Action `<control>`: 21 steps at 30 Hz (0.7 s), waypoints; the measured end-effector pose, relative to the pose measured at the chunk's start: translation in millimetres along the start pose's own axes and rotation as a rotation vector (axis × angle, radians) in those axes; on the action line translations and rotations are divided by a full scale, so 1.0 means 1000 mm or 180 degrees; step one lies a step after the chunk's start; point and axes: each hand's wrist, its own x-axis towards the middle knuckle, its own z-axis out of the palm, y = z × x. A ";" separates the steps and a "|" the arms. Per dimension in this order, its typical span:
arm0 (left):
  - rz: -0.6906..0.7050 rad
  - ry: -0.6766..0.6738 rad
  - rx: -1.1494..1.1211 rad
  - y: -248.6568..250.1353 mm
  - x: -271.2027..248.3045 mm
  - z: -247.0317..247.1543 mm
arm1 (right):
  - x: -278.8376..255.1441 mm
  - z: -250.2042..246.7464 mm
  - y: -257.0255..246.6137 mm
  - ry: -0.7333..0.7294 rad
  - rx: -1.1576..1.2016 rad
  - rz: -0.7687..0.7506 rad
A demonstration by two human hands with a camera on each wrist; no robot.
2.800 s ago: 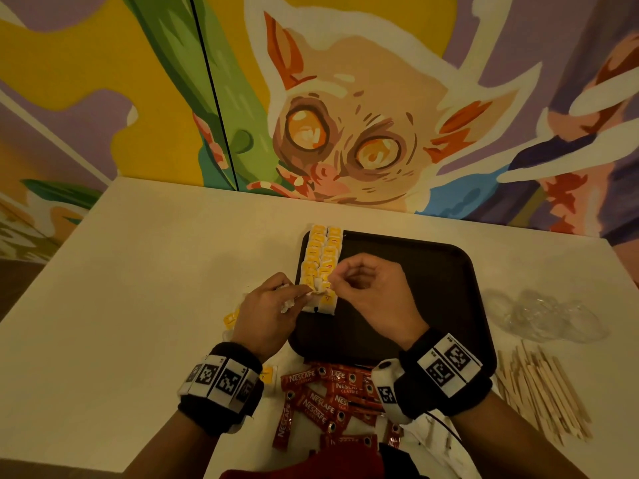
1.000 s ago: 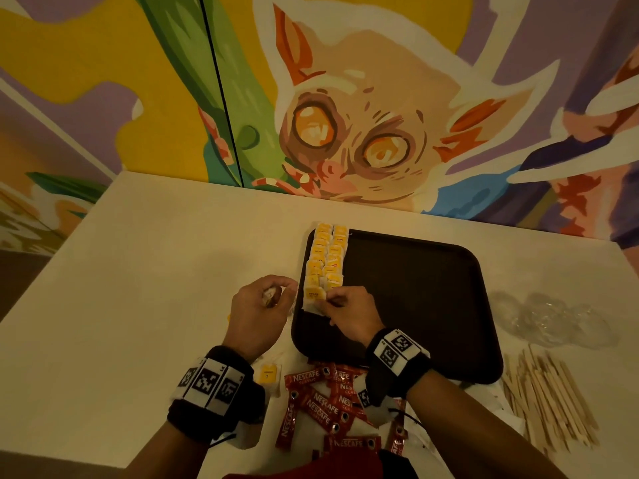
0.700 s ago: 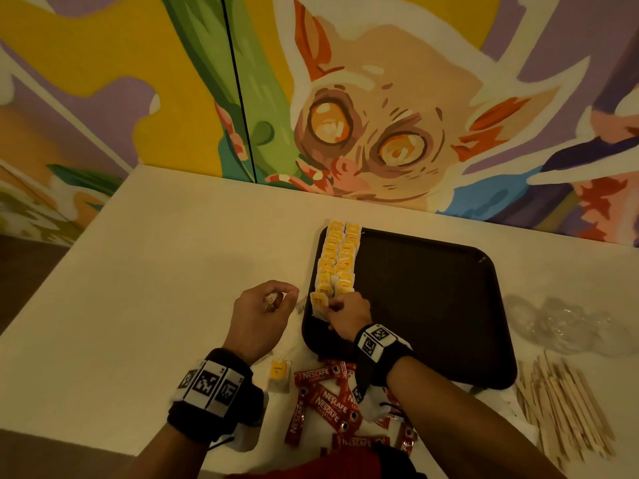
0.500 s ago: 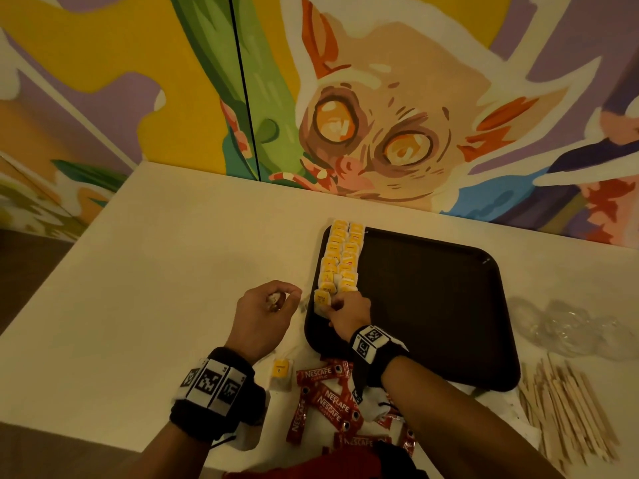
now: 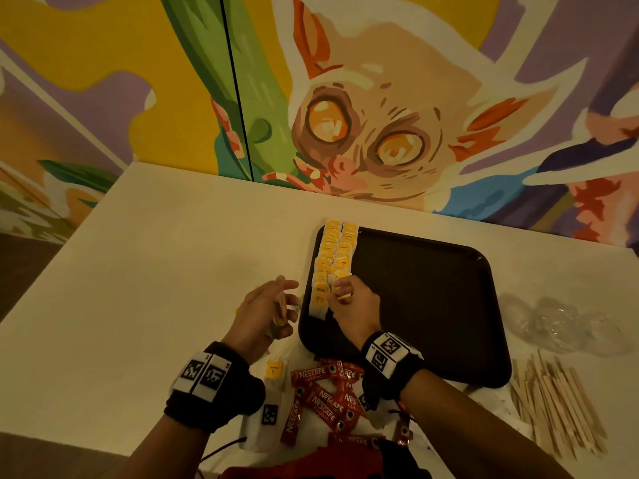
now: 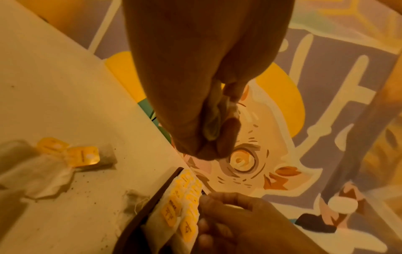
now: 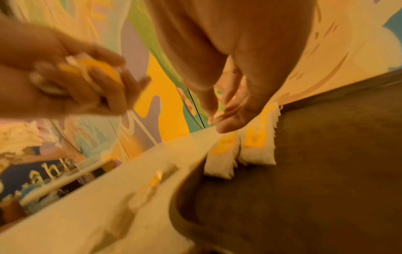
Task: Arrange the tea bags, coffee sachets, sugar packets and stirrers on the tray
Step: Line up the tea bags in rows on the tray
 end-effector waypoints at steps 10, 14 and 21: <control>-0.0369 -0.0466 -0.0155 0.003 0.000 0.015 | -0.043 -0.033 -0.058 -0.0986 0.0303 -0.0862; -0.0362 -0.0493 -0.0148 0.001 0.001 0.019 | -0.046 -0.032 -0.054 -0.0869 0.0269 -0.0875; -0.0296 -0.0316 0.0395 0.002 -0.005 0.020 | -0.043 -0.041 -0.047 -0.0457 0.0151 -0.0821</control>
